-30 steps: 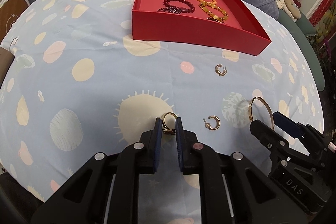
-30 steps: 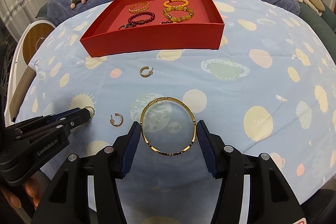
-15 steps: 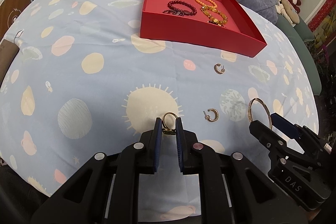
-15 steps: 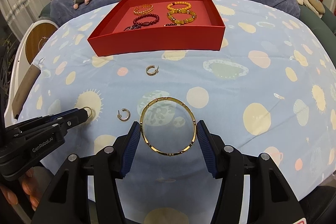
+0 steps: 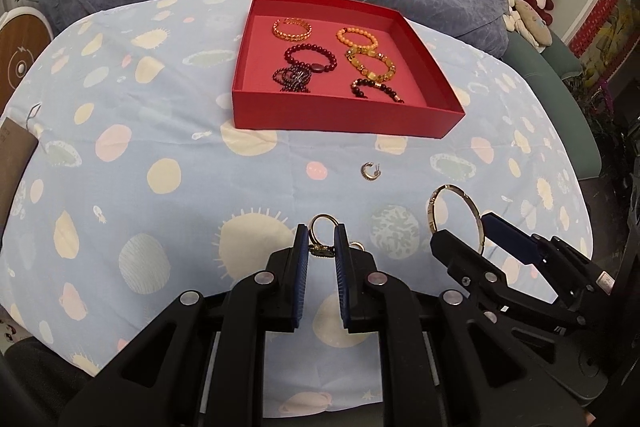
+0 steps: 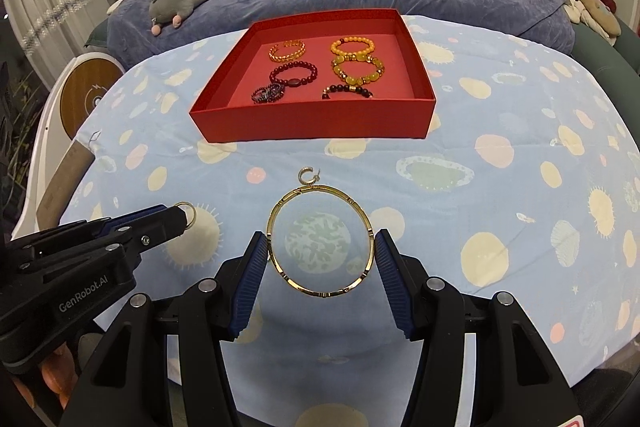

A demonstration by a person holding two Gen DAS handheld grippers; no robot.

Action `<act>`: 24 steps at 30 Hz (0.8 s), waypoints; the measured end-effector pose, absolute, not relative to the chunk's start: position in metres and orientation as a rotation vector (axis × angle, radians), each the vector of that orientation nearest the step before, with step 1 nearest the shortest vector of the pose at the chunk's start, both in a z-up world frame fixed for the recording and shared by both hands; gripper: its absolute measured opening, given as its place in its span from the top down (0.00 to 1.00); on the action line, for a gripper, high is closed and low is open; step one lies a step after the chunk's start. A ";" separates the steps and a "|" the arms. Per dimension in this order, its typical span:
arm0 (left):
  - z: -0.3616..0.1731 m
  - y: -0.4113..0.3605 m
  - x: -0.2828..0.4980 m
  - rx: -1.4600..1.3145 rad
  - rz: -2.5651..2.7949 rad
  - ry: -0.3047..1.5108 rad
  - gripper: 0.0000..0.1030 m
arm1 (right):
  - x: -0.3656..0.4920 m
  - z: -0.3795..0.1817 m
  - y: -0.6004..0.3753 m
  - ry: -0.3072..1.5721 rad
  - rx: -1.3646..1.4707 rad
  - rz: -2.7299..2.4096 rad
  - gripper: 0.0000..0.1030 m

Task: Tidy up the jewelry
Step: 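Carry the bangle and ring into the red box with both grippers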

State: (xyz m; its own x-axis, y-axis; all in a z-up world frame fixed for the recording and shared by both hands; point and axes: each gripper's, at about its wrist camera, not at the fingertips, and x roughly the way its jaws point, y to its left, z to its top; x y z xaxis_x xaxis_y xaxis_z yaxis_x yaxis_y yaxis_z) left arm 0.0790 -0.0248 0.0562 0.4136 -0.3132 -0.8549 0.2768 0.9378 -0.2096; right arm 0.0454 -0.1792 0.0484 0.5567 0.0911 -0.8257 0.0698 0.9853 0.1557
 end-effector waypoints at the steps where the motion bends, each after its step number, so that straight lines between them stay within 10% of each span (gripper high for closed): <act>1: 0.058 -0.026 0.081 -0.040 -0.375 1.080 0.87 | 0.048 0.051 -0.180 0.976 0.178 0.013 0.48; 24: 0.089 -0.053 0.197 -0.046 -0.379 0.991 0.87 | 0.167 0.079 -0.222 0.895 0.198 0.003 0.48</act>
